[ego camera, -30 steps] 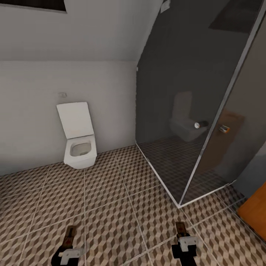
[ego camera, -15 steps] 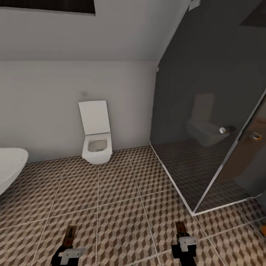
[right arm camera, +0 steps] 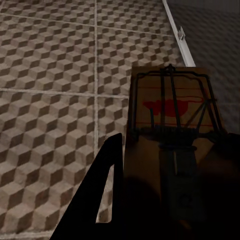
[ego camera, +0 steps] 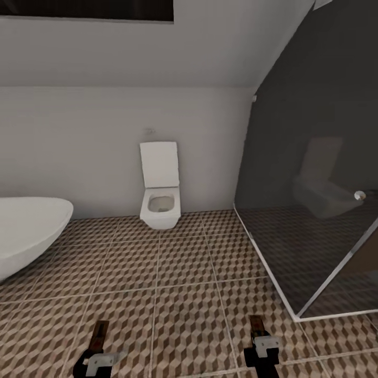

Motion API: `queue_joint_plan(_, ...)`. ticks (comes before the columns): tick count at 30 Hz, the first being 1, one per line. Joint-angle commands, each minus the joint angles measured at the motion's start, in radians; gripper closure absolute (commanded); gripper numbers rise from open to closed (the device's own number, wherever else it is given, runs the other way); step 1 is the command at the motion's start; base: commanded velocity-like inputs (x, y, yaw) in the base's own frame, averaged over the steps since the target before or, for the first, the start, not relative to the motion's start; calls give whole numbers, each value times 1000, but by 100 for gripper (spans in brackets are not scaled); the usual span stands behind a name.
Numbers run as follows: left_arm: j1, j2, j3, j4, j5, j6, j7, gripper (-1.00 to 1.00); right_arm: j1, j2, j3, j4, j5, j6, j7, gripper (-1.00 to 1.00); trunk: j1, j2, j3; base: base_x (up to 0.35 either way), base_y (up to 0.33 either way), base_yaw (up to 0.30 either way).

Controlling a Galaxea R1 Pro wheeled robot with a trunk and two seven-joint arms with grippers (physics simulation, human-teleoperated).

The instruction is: Take the four mousetraps from the cabinet in the bathroom and place them on the bathroom floor. Make sure all four end up on the same floor surface, and ensure that at least two of them are either under or directly next to the same bathroom sink.

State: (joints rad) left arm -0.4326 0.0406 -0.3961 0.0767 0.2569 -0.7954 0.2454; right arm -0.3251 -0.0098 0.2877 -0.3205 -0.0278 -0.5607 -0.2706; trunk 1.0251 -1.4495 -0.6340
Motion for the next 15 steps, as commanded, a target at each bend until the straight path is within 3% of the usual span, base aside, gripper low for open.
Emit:
queue_joint_plan(1,-2,-1,-9,3,5,-4,2,100,0,-1,8,0,-4,-2,-5,100,0,0,-1,0,0,288)
queue_joint_plan(15,-2,-1,-9,3,5,-4,2,100,0,0,8,1,-4,-1,-5,100,0,0,-1,0,0,288)
